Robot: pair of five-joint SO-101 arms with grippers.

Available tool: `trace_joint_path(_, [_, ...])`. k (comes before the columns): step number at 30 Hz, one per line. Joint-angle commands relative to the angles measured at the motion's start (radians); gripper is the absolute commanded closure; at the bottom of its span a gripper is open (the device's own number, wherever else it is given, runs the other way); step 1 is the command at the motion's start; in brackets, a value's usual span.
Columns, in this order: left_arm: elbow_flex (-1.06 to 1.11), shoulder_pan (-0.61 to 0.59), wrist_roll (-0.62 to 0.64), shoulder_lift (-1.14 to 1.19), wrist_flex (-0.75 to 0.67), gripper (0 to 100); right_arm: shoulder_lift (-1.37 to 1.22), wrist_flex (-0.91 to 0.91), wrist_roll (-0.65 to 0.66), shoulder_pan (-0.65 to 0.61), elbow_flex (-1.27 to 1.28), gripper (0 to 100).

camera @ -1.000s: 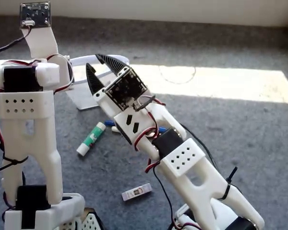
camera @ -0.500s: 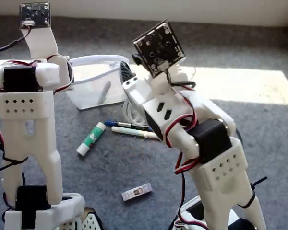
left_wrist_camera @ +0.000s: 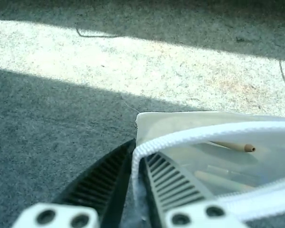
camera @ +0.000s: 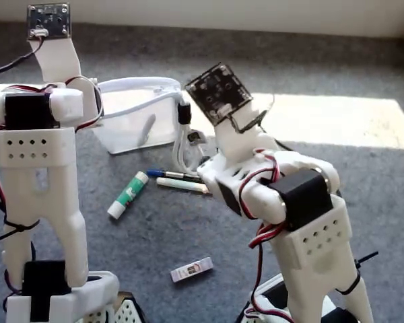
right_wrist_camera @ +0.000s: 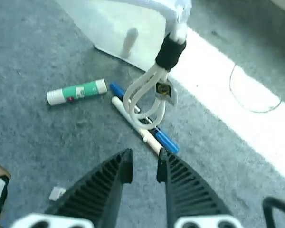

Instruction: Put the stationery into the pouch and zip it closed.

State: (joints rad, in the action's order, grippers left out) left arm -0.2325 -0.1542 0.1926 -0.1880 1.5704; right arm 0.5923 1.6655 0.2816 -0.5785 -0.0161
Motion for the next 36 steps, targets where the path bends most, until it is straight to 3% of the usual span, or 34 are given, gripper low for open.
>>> trace_joint_path(1, [0.002, -0.051, -0.002, 0.012, -0.017, 99, 0.010, 0.068, 0.137, -0.041, 0.073, 90.8])
trace_joint_path(5, [0.005, -0.079, -0.002, 0.012, -0.031, 99, 0.010, 0.070, 0.215, -0.087, 0.232, 90.8])
trace_joint_path(11, [0.007, -0.081, -0.003, 0.012, -0.031, 99, 0.010, 0.010, 0.333, -0.272, 0.529, 90.8])
trace_joint_path(16, [0.008, -0.081, -0.005, 0.012, -0.031, 99, 0.010, -0.163, 0.331, -0.407, 0.728, 90.7])
trace_joint_path(20, [0.010, -0.081, -0.006, 0.012, -0.031, 99, -0.001, -0.274, 0.331, -0.438, 0.828, 90.6])
trace_joint_path(23, [0.010, -0.081, -0.006, 0.012, -0.031, 99, -0.001, -0.289, 0.331, -0.440, 0.849, 90.2])
trace_joint_path(26, [0.010, -0.081, -0.006, 0.012, -0.031, 99, -0.001, -0.288, 0.322, -0.456, 0.852, 83.6])
trace_joint_path(30, [0.010, -0.081, -0.006, 0.012, -0.031, 99, -0.002, -0.317, 0.184, -0.536, 0.860, 72.9])
trace_joint_path(36, [0.008, -0.081, -0.008, 0.012, -0.031, 99, -0.004, -0.325, 0.169, -0.607, 0.863, 72.1])
